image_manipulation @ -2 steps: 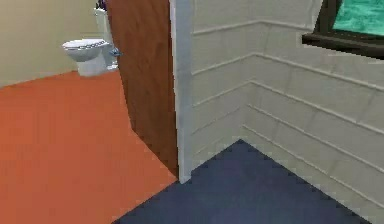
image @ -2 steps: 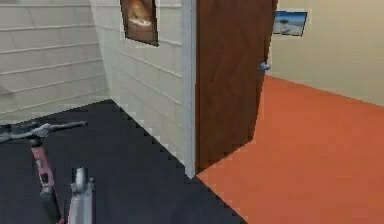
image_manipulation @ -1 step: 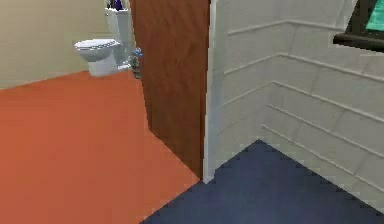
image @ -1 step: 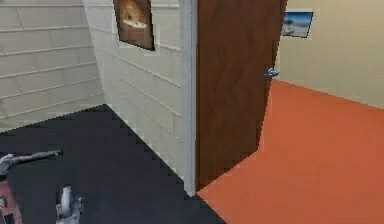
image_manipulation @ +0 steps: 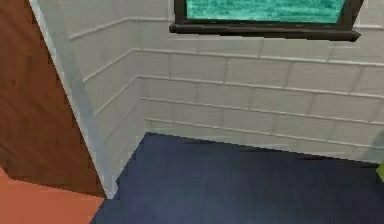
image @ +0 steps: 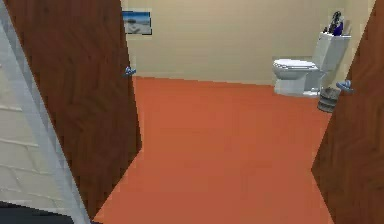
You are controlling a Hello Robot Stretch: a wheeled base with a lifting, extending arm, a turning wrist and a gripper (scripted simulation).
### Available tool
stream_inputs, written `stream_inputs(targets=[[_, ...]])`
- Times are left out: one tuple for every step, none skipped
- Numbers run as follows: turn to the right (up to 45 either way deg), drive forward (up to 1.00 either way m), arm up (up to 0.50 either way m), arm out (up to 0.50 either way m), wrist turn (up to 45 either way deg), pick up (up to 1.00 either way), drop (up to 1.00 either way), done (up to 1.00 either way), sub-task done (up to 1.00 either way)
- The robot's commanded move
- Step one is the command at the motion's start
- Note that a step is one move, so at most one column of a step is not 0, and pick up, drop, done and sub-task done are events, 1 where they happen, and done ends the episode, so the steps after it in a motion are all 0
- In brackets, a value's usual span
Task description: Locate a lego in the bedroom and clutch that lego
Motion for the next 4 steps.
stream_inputs(targets=[[0.0,1.00,0.00,0.00,0.0,0.00,0.00,0.00,0.00],[6.0,0.00,0.00,0.00,0.0,0.00,0.00,0.00,0.00],[0.0,0.95,0.00,0.00,0.0,0.00,0.00,0.00,0.00],[-45.0,0.00,0.00,0.00,0.0,0.00,0.00,0.00,0.00]])
